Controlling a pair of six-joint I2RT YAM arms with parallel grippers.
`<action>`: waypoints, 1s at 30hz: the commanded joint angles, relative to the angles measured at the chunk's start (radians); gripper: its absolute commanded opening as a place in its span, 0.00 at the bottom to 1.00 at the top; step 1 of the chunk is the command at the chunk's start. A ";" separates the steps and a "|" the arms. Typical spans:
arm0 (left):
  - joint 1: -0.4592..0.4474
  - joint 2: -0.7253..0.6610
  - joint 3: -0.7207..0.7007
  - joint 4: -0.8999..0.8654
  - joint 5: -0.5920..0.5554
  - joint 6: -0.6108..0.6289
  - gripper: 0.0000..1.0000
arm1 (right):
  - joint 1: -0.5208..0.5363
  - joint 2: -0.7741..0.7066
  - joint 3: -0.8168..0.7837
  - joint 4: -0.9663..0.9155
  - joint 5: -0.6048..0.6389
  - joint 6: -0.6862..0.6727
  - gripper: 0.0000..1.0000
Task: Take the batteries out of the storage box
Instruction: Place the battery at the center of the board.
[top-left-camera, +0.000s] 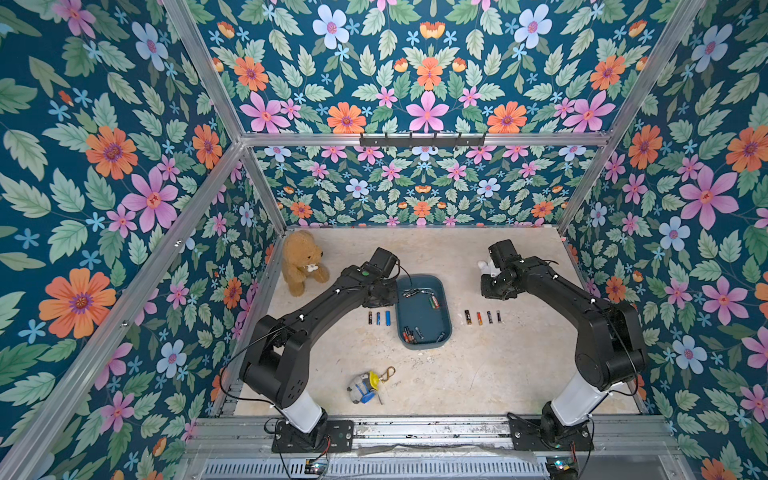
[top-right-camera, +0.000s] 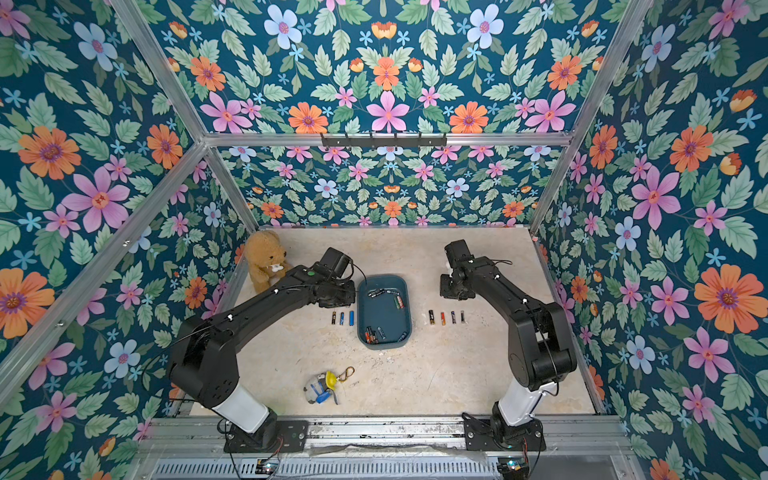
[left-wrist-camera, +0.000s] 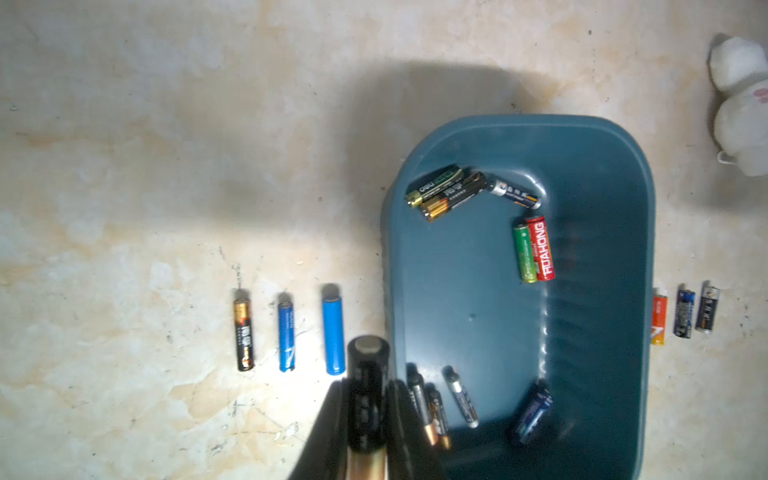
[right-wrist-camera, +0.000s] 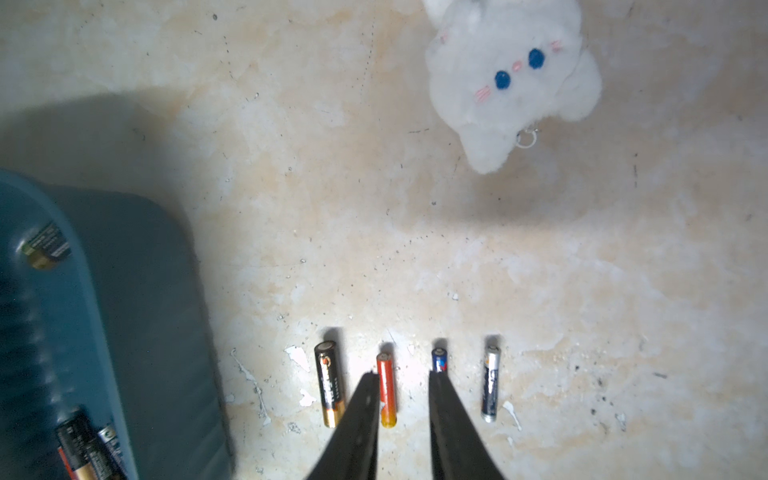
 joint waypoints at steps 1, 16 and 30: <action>0.040 -0.031 -0.041 -0.016 -0.009 0.052 0.19 | 0.001 -0.007 -0.003 -0.010 0.005 -0.004 0.27; 0.198 -0.059 -0.204 0.045 0.016 0.161 0.19 | 0.002 0.000 0.001 -0.019 0.008 0.000 0.27; 0.229 -0.013 -0.238 0.109 0.032 0.200 0.19 | 0.001 0.006 0.008 -0.028 0.016 0.002 0.27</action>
